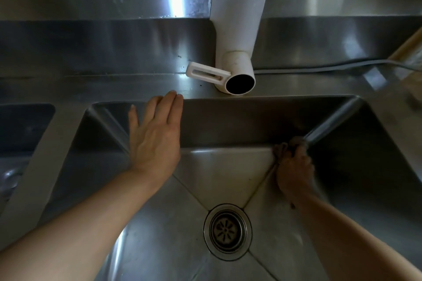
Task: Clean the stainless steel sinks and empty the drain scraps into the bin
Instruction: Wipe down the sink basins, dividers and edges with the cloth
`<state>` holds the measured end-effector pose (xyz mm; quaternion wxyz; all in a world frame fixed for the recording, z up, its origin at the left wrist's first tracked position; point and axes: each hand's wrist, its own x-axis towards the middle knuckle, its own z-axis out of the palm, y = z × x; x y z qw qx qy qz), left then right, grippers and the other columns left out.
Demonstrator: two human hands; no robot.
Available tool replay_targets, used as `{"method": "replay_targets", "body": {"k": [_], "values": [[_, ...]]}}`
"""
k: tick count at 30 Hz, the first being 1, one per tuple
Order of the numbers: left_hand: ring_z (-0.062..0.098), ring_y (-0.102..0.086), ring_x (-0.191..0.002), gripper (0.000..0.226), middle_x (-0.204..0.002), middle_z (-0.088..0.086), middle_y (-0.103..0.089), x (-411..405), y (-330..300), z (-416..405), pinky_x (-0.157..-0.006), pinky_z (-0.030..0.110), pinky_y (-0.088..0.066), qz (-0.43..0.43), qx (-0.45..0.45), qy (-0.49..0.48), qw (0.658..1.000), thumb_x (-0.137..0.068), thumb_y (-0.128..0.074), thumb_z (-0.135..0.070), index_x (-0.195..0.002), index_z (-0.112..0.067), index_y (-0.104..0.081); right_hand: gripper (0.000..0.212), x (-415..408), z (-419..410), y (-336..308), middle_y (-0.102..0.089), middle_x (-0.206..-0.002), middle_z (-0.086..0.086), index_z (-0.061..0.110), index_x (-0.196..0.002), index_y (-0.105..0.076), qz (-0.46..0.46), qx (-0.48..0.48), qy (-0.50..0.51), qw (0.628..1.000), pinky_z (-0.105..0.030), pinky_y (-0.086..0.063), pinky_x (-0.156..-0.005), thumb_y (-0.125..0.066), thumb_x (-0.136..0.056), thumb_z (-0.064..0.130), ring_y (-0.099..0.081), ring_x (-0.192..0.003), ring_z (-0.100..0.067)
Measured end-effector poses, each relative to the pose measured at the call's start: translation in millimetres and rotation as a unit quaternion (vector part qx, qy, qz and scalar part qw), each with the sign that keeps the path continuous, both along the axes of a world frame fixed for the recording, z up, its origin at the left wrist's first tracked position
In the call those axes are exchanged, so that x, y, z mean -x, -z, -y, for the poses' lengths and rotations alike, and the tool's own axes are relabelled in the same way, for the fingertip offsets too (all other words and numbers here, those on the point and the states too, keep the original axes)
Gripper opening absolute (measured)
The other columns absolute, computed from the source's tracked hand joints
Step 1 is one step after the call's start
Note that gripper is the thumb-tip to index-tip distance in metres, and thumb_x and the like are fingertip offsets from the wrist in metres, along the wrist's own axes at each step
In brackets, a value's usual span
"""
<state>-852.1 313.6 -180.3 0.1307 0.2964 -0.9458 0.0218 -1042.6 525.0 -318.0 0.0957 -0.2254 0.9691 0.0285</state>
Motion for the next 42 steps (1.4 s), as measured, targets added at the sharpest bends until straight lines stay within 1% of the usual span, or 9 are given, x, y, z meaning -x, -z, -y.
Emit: {"method": "replay_targets", "body": {"k": [6, 10, 22, 27, 30, 32, 35, 38, 42], "values": [[0.03, -0.033, -0.122, 0.072, -0.139, 0.011, -0.046, 2, 4, -3, -0.097, 0.065, -0.032, -0.009, -0.006, -0.016, 1.0, -0.067, -0.058, 0.01, -0.136, -0.005, -0.044, 0.044, 33, -16, -6, -0.016, -0.151, -0.018, 0.009, -0.144, -0.028, -0.008, -0.147, -0.06, 0.987, -0.041, -0.042, -0.093, -0.027, -0.102, 0.02, -0.042, -0.12, -0.034], [0.03, -0.032, -0.12, 0.076, -0.139, 0.012, -0.045, 4, 3, -5, -0.097, 0.065, -0.032, -0.002, -0.001, -0.02, 1.0, -0.063, -0.06, 0.012, -0.136, -0.004, -0.044, 0.044, 37, -11, -10, -0.012, -0.153, -0.019, 0.006, -0.145, -0.028, 0.055, -0.129, -0.04, 0.989, -0.045, -0.043, -0.094, -0.03, -0.102, 0.019, -0.039, -0.125, -0.038], [0.029, -0.034, -0.118, 0.076, -0.14, 0.011, -0.046, 2, -1, -1, -0.097, 0.065, -0.032, 0.005, -0.012, 0.002, 1.0, -0.063, -0.06, 0.01, -0.137, -0.006, -0.045, 0.046, 18, -22, -6, -0.009, -0.154, -0.017, 0.005, -0.145, -0.025, 0.079, -0.097, 0.035, 0.992, -0.041, -0.038, -0.102, -0.028, -0.1, 0.015, -0.031, -0.132, -0.038], [0.028, -0.032, -0.119, 0.08, -0.14, 0.011, -0.046, -3, 3, 8, -0.097, 0.064, -0.034, 0.004, 0.006, 0.03, 1.0, -0.061, -0.06, 0.009, -0.139, -0.007, -0.044, 0.042, 22, -1, 22, -0.026, -0.146, -0.022, 0.001, -0.136, -0.042, 0.033, -0.034, -0.032, 0.998, -0.044, -0.033, -0.107, -0.026, -0.1, 0.017, -0.033, -0.129, -0.042], [0.029, -0.033, -0.119, 0.074, -0.14, 0.012, -0.046, -5, 4, 8, -0.097, 0.064, -0.036, -0.004, -0.008, 0.028, 1.0, -0.064, -0.049, 0.004, -0.138, -0.006, -0.045, 0.038, -13, 3, 27, -0.03, -0.146, -0.016, 0.007, -0.136, -0.043, 0.031, -0.012, -0.105, 0.994, -0.041, -0.046, -0.09, -0.032, -0.101, 0.019, -0.045, -0.113, -0.037], [0.03, -0.034, -0.123, 0.074, -0.143, 0.011, -0.044, -5, 0, 5, -0.099, 0.064, -0.034, 0.008, -0.022, 0.021, 0.999, -0.066, -0.042, 0.0, -0.139, -0.006, -0.043, 0.04, -42, 7, 21, -0.025, -0.151, -0.009, 0.015, -0.141, -0.036, 0.06, -0.021, -0.134, 0.989, -0.038, -0.047, -0.084, -0.033, -0.102, 0.02, -0.041, -0.116, -0.034], [0.029, -0.027, -0.136, 0.076, -0.154, 0.006, -0.027, -6, -11, 1, -0.108, 0.059, -0.024, 0.045, -0.05, 0.012, 0.998, -0.073, -0.037, -0.002, -0.149, -0.011, -0.027, 0.039, -86, 17, 11, -0.026, -0.152, -0.003, 0.018, -0.139, -0.039, 0.088, -0.027, -0.205, 0.975, -0.038, -0.045, -0.092, -0.033, -0.1, 0.019, -0.038, -0.123, -0.033], [0.024, -0.013, -0.142, 0.08, -0.159, 0.001, -0.007, -7, -15, 1, -0.112, 0.054, -0.016, 0.073, -0.056, 0.015, 0.996, -0.083, -0.046, -0.002, -0.153, -0.015, -0.007, 0.036, -117, 21, 1, -0.032, -0.147, 0.001, 0.017, -0.133, -0.047, 0.133, -0.019, -0.245, 0.96, -0.038, -0.047, -0.086, -0.039, -0.098, 0.015, -0.039, -0.119, -0.031], [0.021, -0.007, -0.144, 0.091, -0.159, -0.001, 0.0, -9, -23, 1, -0.114, 0.051, -0.014, 0.104, -0.061, 0.017, 0.993, -0.082, -0.058, -0.005, -0.152, -0.016, -0.001, 0.028, -117, 14, -15, -0.042, -0.132, -0.001, 0.018, -0.118, -0.053, 0.18, -0.004, -0.297, 0.938, -0.03, -0.042, -0.086, -0.056, -0.09, 0.02, -0.047, -0.109, -0.026]]}}
